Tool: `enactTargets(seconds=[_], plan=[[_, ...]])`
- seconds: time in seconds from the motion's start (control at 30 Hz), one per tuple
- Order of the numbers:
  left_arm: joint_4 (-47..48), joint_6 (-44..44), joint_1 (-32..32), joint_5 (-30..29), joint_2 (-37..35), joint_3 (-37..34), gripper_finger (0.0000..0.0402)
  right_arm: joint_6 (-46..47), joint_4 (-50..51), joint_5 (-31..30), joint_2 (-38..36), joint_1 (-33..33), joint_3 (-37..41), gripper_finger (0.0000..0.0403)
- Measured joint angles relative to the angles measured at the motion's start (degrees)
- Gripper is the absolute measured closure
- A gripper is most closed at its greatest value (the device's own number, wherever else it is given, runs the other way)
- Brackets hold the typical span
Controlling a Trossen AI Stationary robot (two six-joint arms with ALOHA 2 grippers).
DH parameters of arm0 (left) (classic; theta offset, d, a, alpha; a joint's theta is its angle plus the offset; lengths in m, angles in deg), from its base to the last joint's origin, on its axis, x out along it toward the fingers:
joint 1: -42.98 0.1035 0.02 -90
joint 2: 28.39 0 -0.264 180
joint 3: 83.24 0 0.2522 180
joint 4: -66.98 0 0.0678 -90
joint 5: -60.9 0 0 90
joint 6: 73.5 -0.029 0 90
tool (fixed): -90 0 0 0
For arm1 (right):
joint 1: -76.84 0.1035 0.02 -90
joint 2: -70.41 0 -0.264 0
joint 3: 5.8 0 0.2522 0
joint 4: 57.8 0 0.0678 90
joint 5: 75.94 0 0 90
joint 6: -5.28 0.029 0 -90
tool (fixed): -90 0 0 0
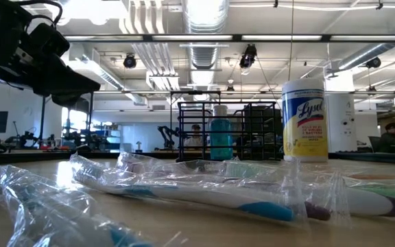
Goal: Pick & Place toothbrushing station
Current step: Put the blue mouthwash into the black mesh organizer
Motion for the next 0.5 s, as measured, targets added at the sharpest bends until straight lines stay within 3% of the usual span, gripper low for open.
enactTargets(seconds=[0.23, 0.5], plan=[[0.0, 0.3, 0.0, 0.0, 0.0, 0.0, 0.0378, -9.5, -1.3, -0.2, 7.6, 4.9, -0.3, 0.0243], [0.5, 0.3, 0.0, 0.0, 0.0, 0.5, 0.0378, -5.6, -4.6, -1.1, 11.3, 9.2, -0.6, 0.0194]])
